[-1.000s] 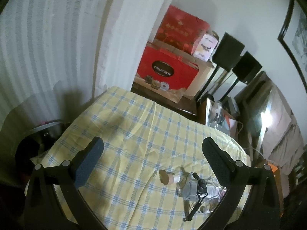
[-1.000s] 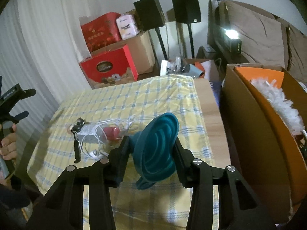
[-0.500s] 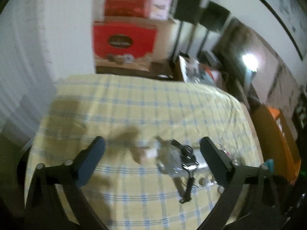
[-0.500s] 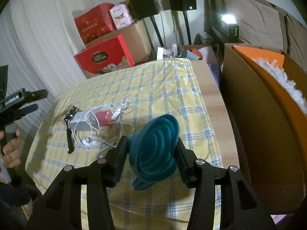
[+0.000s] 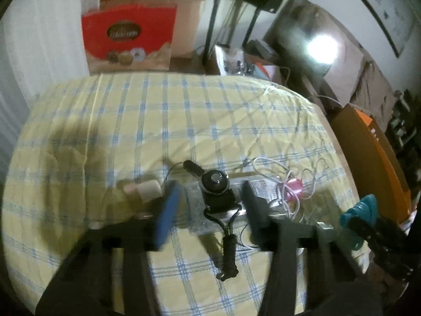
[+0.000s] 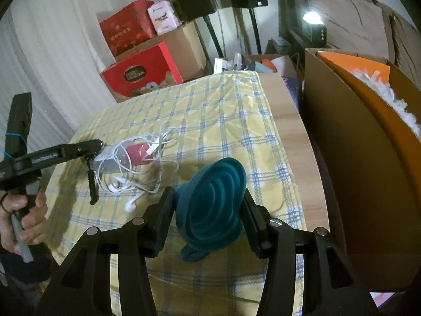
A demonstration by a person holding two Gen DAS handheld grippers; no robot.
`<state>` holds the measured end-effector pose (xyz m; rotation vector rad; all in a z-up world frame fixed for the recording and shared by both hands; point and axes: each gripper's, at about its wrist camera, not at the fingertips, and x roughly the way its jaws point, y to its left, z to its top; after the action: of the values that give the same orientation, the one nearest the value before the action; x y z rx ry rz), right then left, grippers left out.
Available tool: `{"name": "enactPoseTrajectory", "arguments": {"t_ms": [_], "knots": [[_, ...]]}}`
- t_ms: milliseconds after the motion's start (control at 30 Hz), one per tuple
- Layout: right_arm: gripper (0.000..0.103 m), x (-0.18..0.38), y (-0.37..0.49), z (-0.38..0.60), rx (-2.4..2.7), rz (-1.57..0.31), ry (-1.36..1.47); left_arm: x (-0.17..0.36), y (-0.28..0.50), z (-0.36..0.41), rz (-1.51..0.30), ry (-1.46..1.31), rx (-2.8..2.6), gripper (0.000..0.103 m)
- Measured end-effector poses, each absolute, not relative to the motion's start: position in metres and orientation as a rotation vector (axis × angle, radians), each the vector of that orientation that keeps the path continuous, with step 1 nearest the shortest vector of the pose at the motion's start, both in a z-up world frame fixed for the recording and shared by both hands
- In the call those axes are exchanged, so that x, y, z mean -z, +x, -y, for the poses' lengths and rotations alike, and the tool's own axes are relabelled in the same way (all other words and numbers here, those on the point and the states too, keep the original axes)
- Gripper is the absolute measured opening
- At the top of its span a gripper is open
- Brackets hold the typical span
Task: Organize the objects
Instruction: 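Grasp the black round earphone case with the left gripper while right holds the funnel, then lift the black case with the left gripper while right lifts the blue funnel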
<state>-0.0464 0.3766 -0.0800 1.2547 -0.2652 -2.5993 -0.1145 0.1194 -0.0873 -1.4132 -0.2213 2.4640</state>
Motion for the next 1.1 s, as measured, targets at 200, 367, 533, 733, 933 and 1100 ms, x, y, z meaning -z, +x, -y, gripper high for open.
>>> {"name": "enactPoseTrajectory", "arguments": {"t_ms": [200,367,533,733,933,1100], "knots": [[0.05,0.07,-0.039,-0.382,2.619,0.316,1.21,0.084,-0.121,-0.097,0.345,-1.426,-2.509,0.024],[0.05,0.064,-0.032,-0.386,2.621,0.346,1.166,0.067,-0.115,-0.08,0.408,-1.401,-2.605,0.024],[0.05,0.056,-0.026,-0.394,2.633,0.376,1.135,0.042,-0.106,-0.079,0.375,-1.31,-2.673,0.023],[0.05,0.039,-0.013,-0.398,2.658,0.381,1.078,0.012,-0.091,-0.09,0.314,-1.214,-2.712,0.023],[0.05,0.022,-0.002,-0.403,2.685,0.375,1.025,-0.012,-0.075,-0.101,0.255,-1.127,-2.751,0.023],[0.05,0.008,0.007,-0.404,2.707,0.361,0.983,-0.032,-0.059,-0.105,0.215,-1.045,-2.794,0.023]]}}
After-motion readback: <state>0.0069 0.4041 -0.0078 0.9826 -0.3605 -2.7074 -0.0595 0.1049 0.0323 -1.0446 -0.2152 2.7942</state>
